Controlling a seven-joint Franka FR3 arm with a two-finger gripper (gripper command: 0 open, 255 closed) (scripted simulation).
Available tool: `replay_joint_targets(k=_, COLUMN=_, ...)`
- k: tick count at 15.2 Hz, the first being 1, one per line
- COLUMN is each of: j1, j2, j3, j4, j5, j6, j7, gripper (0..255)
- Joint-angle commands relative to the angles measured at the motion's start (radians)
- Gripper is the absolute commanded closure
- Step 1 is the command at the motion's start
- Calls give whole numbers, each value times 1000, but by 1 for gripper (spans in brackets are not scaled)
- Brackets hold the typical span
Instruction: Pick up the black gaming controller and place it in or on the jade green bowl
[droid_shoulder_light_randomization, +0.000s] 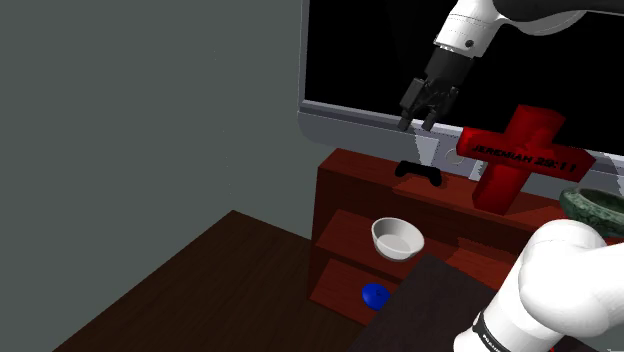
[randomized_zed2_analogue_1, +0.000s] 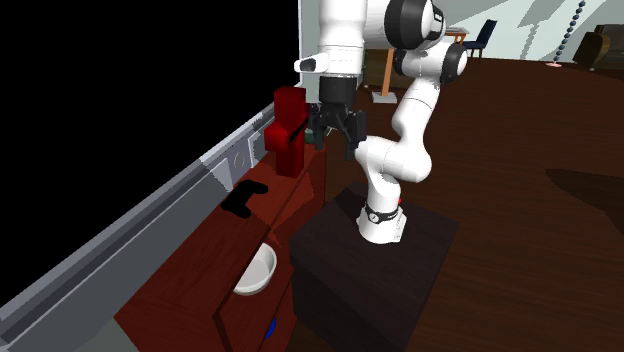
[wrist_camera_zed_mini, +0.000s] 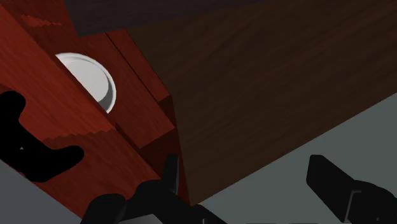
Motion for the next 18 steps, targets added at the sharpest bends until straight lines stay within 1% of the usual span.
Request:
replay_joint_targets(k=1, j1=0, j2=0, j3=0, j4=0, j5=0, j6=0, j7=0, gripper=0)
replay_joint_targets(k=10, j1=-97, j2=-39, j3=-115, j4=-212, j5=-128, j6=217, j7=-91, gripper=0)
replay_joint_targets(k=18, j1=-193, j2=11, j3=-244, j4=-335, j5=-245, j6=442, j7=-171, gripper=0)
